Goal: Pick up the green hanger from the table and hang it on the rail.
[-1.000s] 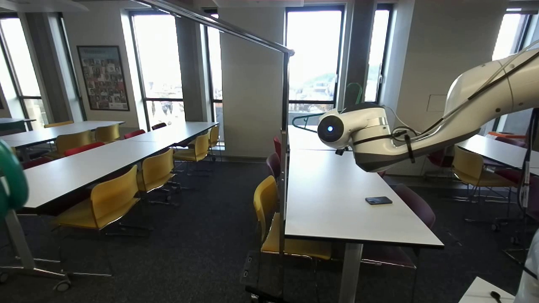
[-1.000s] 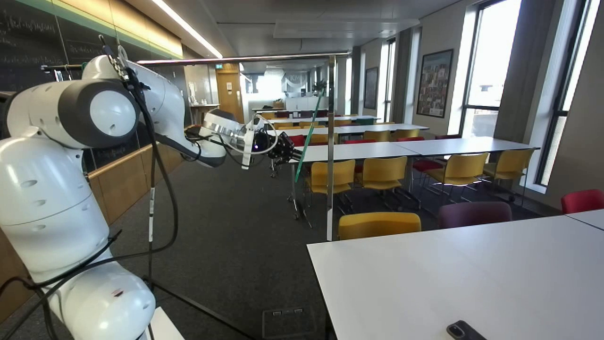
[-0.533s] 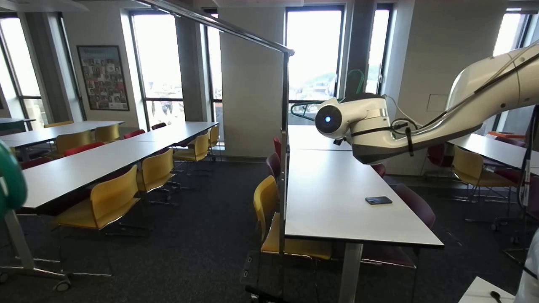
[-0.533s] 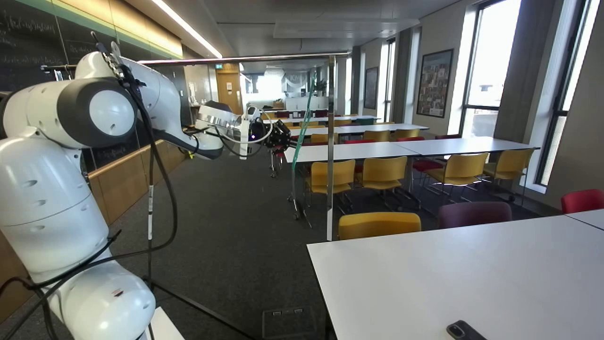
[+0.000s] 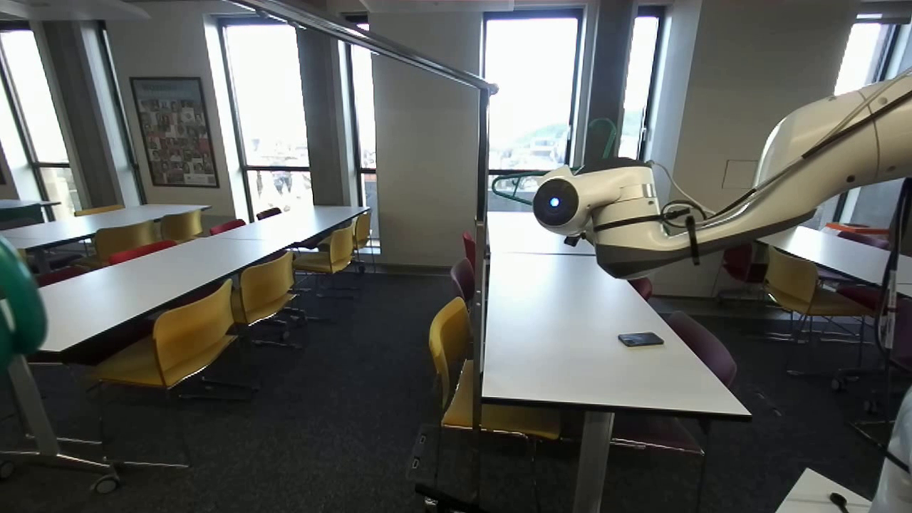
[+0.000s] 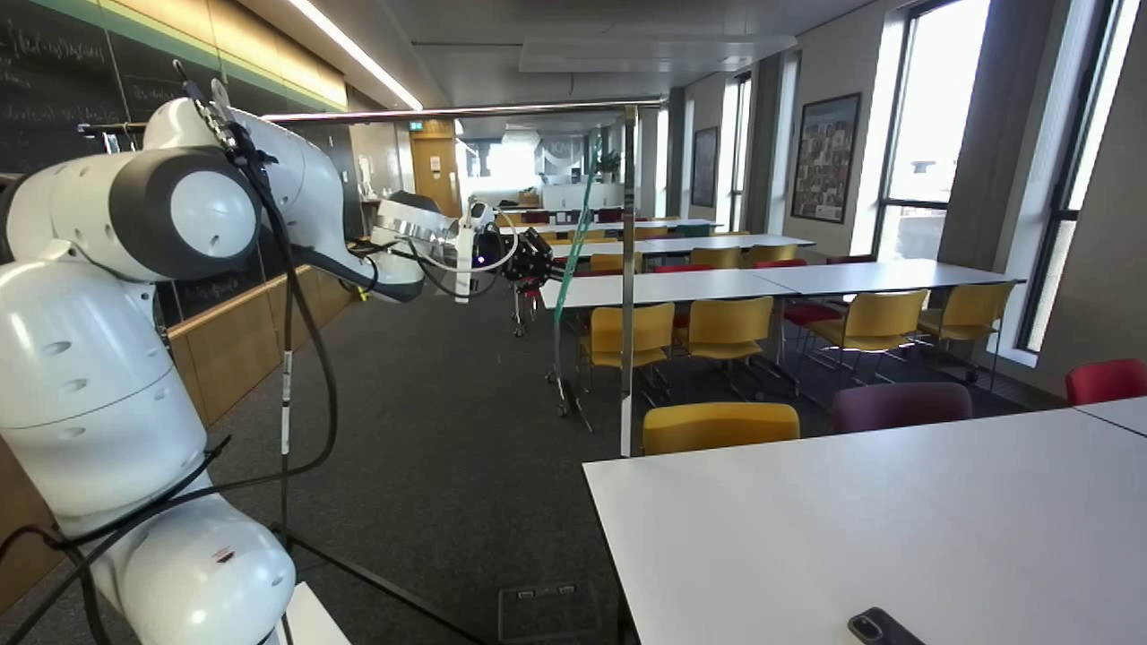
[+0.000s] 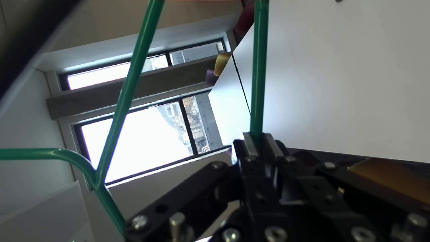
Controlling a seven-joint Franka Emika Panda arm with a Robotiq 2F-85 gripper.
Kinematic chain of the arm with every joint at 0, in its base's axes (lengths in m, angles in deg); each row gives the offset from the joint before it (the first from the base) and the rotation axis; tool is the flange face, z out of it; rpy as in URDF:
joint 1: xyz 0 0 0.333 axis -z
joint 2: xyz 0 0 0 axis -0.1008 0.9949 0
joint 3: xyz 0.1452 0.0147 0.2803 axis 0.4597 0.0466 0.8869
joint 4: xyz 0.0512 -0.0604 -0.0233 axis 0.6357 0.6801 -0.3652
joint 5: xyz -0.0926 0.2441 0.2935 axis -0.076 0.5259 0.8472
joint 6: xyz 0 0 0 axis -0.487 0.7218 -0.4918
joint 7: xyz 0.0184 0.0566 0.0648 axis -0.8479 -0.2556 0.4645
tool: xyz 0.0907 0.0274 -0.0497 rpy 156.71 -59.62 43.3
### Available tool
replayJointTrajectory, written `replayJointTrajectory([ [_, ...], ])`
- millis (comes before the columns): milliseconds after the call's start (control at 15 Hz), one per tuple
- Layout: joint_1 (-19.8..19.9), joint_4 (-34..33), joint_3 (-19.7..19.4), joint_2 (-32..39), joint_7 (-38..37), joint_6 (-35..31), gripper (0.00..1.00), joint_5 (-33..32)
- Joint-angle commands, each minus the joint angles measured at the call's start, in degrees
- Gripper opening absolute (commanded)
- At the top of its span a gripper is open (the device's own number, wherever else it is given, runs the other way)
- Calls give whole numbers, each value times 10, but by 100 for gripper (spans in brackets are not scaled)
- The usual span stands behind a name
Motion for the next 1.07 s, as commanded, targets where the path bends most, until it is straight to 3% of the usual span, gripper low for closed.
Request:
replayJointTrajectory([
  [0,-2,-41,1,25,27,12,2,-28],
  [667,-18,-268,3,142,268,51,2,-220],
  [867,-28,-331,1,174,344,47,2,-241],
  [1000,-34,-380,1,200,400,42,2,-212],
])
